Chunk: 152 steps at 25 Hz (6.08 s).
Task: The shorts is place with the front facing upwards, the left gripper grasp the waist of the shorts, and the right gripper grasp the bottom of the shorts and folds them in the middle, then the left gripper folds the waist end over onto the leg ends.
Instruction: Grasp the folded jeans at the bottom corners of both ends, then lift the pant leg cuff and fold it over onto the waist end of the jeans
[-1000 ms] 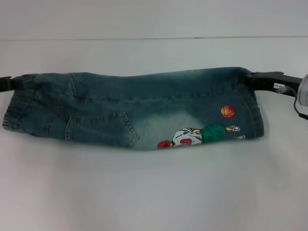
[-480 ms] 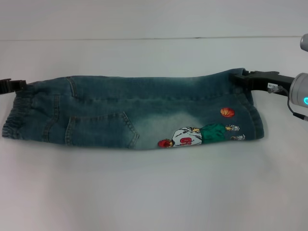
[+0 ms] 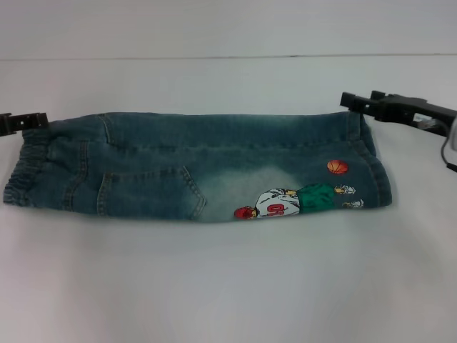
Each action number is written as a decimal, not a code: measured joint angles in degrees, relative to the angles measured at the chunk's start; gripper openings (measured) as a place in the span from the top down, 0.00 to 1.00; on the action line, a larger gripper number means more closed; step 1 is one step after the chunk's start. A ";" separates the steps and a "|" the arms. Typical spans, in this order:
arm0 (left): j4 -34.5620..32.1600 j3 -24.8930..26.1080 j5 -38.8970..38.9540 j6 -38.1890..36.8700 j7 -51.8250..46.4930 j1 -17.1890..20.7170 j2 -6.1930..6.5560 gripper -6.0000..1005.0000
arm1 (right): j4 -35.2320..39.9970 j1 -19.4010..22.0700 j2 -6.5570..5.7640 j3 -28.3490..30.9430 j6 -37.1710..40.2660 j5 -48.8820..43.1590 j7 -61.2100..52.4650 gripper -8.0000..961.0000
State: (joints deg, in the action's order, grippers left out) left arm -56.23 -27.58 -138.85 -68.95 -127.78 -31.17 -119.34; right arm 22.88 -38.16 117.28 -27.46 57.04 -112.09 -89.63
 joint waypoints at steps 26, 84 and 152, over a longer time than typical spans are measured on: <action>-0.83 0.10 -9.62 -11.71 -5.51 1.39 4.54 0.11 | 7.61 3.31 -4.30 -15.96 46.05 0.40 -1.25 0.11; 8.67 -3.42 -14.25 -11.51 -9.52 -5.40 6.05 0.77 | 7.45 3.02 -2.36 -16.99 41.61 -3.41 1.74 0.37; -2.12 -6.63 4.94 -33.59 -12.37 -29.50 5.02 0.95 | -53.69 -17.46 4.27 31.60 -24.78 6.72 74.98 0.98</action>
State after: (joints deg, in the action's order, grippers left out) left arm -58.35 -34.21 -133.91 -102.54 -140.15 -60.67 -114.32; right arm -30.81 -55.62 121.55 4.14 32.26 -105.37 -14.65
